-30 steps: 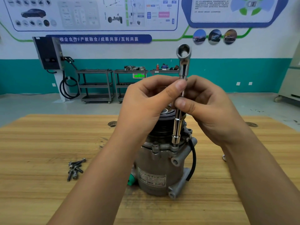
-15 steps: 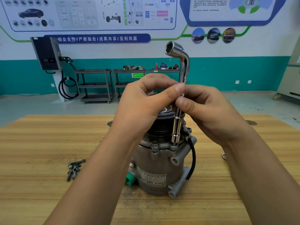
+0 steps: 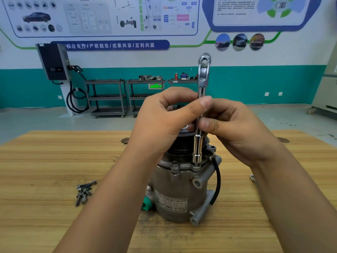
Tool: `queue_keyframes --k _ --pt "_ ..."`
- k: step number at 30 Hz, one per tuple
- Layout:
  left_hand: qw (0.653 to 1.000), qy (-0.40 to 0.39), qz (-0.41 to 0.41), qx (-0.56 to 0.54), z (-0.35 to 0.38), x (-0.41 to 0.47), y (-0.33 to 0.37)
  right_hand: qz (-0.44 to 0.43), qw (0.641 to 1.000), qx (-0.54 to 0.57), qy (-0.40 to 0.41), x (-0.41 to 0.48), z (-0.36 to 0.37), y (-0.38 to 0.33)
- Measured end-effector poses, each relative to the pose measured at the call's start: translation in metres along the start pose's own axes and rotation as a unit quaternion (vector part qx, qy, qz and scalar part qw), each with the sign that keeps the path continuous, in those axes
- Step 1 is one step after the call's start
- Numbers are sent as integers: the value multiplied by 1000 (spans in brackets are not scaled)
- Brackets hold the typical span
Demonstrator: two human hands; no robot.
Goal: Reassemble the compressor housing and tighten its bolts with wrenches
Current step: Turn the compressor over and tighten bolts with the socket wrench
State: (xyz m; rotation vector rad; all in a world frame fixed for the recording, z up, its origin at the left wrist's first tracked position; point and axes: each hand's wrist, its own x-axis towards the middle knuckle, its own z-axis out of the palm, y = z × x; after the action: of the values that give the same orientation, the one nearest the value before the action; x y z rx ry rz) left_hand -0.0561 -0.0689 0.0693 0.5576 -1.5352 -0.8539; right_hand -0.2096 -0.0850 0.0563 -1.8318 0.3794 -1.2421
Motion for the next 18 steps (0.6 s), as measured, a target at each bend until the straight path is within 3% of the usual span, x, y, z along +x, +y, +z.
queue_keyframes --k 11,18 --pt "999 24 2 39 0 0 -2 1 998 -50 35 3 6 1" --pt "999 19 -2 34 -1 1 -2 22 999 -26 -5 -1 1 -2"
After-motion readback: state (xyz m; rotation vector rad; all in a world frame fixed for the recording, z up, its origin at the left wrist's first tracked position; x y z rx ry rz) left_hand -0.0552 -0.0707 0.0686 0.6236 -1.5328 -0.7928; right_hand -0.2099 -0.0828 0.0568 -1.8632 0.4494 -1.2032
